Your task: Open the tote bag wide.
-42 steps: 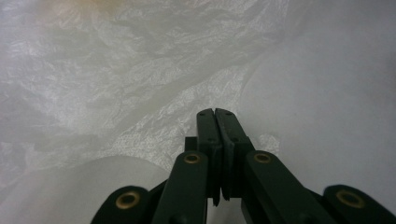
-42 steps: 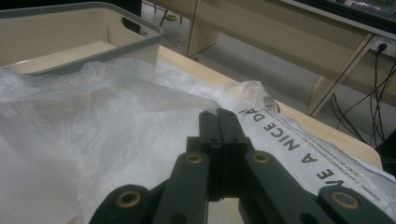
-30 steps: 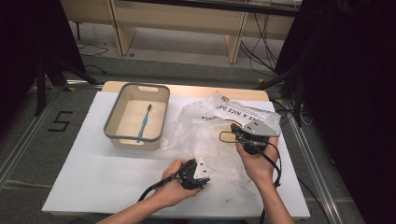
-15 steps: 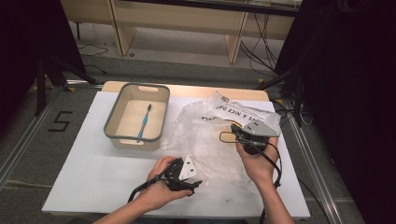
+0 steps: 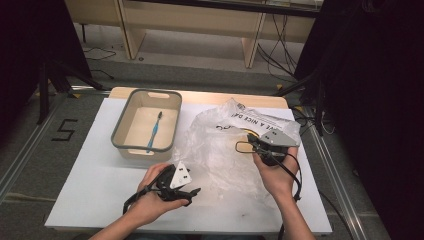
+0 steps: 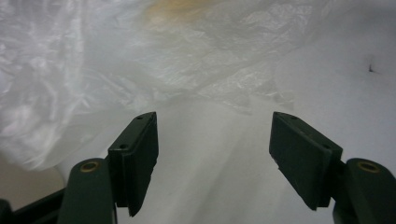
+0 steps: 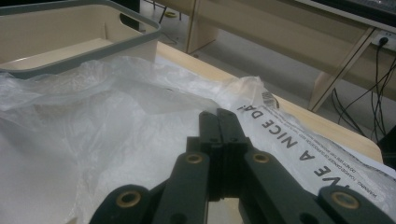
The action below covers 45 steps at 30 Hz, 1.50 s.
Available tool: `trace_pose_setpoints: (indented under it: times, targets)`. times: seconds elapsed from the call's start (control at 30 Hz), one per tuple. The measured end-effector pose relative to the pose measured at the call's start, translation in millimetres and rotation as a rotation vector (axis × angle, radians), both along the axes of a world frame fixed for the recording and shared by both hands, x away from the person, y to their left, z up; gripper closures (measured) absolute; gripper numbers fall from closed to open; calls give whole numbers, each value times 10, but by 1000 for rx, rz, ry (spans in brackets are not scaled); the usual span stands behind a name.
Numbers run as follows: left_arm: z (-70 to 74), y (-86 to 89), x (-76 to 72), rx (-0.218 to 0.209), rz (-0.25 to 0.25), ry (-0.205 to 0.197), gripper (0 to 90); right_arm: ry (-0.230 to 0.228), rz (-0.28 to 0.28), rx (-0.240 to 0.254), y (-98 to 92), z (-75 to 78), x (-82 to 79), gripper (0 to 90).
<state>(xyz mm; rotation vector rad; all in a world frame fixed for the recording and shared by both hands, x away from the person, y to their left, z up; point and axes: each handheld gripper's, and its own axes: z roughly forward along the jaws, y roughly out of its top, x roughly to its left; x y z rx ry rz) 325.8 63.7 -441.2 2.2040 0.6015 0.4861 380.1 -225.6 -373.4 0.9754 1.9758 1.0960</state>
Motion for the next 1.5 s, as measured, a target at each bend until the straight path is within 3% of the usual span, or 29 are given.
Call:
trace_pose_setpoints:
  times: [0.3, 0.73, 0.97, 1.5]
  targets:
    - [53, 157, 47, -1, 46, -12, 321, 4, 1, 0, 4, -9, 1, 900]
    - [200, 364, 146, -40, 127, -26, 321, 4, -6, 7, -23, -4, -5, 900]
    - [166, 385, 174, -36, 133, -11, 325, 3, -9, 6, -27, -6, -6, 900]
    - [287, 532, 252, -70, 179, -27, 326, 8, -10, 11, -38, -4, -4, 900]
